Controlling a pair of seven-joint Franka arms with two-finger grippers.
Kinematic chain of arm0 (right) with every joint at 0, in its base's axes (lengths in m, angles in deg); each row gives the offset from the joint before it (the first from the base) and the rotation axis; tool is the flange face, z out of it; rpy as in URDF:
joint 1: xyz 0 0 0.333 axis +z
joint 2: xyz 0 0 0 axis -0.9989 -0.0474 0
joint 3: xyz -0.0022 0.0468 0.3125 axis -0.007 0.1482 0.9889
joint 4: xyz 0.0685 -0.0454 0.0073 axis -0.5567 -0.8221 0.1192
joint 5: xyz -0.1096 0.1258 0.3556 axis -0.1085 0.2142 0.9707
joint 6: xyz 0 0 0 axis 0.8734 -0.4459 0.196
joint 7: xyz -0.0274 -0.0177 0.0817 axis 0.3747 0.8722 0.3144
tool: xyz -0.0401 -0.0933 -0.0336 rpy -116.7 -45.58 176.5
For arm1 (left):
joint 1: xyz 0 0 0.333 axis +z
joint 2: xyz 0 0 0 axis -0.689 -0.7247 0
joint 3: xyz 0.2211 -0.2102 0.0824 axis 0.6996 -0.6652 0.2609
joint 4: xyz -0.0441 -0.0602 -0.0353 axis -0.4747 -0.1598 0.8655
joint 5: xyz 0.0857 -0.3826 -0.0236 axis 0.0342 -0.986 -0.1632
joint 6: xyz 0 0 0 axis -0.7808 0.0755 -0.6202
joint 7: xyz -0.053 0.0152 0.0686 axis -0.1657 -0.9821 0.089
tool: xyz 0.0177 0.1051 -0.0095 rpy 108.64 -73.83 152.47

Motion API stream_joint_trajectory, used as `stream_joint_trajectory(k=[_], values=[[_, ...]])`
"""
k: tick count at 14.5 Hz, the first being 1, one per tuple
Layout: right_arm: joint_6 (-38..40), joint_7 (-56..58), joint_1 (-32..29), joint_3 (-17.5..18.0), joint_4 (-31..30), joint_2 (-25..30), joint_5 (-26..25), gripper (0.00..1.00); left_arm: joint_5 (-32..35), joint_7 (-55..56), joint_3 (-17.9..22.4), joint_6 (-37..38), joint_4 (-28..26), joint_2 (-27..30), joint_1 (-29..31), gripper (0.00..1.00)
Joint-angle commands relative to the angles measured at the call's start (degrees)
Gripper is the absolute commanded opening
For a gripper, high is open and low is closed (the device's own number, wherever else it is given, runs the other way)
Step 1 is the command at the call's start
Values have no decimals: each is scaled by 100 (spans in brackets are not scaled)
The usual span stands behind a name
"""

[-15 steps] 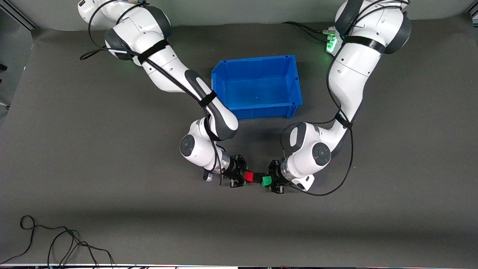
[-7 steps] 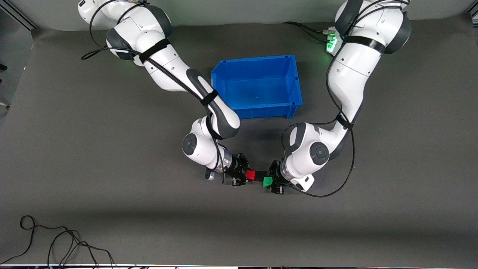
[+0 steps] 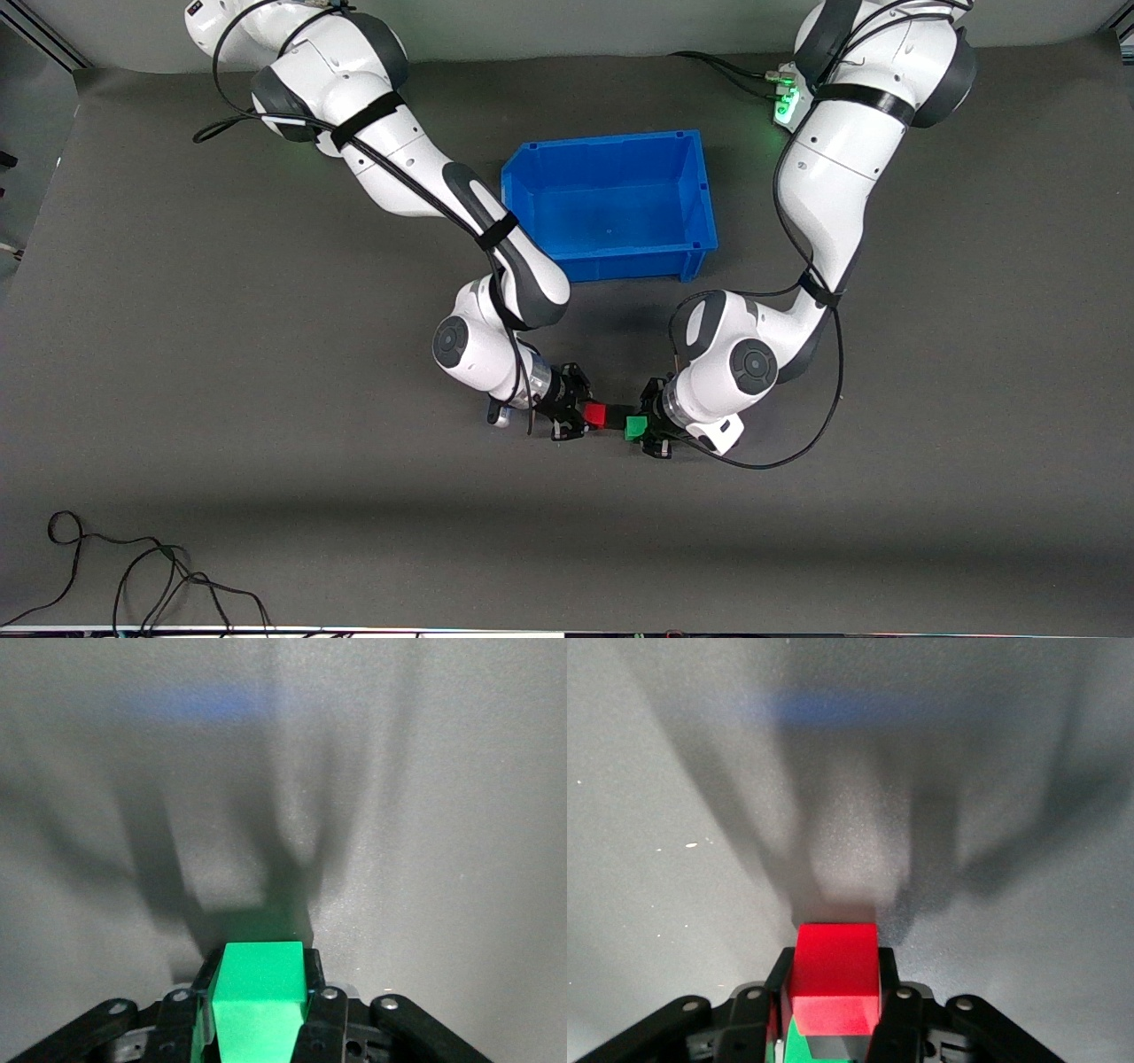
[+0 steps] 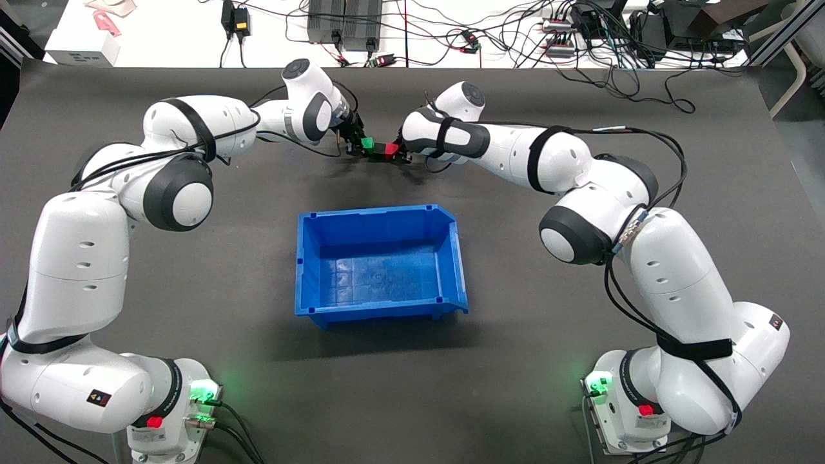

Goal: Attach green and red cubes to black cube
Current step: 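Press the red cube against the black cube while the left gripper presses green, then open both grippers and lift them away from the joined cubes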

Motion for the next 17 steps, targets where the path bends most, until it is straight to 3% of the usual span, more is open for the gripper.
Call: stream_joint_trajectory(k=[1,5,10,12,13,14,15,16,17], values=[[-66,-94,40,-22,170,-111,79,18,119,29,81,355,-32,49,-39,24],[-66,-94,31,-22,170,-111,88,18,137,29,73,408,-32,57,-56,24],[-66,-94,31,-22,170,-111,88,18,137,56,73,399,-23,75,-74,46],[-66,-85,22,-22,161,-111,88,18,137,65,73,399,-23,75,-83,48],[-66,-94,22,-22,161,-111,88,21,137,65,73,399,-23,84,-83,55],[-66,-94,22,-22,161,-111,88,26,137,73,73,399,-23,84,-83,86],[-66,-111,14,-22,161,-111,105,40,137,73,81,434,-32,101,-100,100],[-57,-120,5,-22,161,-111,105,61,137,73,81,556,-32,119,-74,100],[-57,-120,5,-22,161,-111,105,64,137,56,81,723,-23,163,-39,100]])
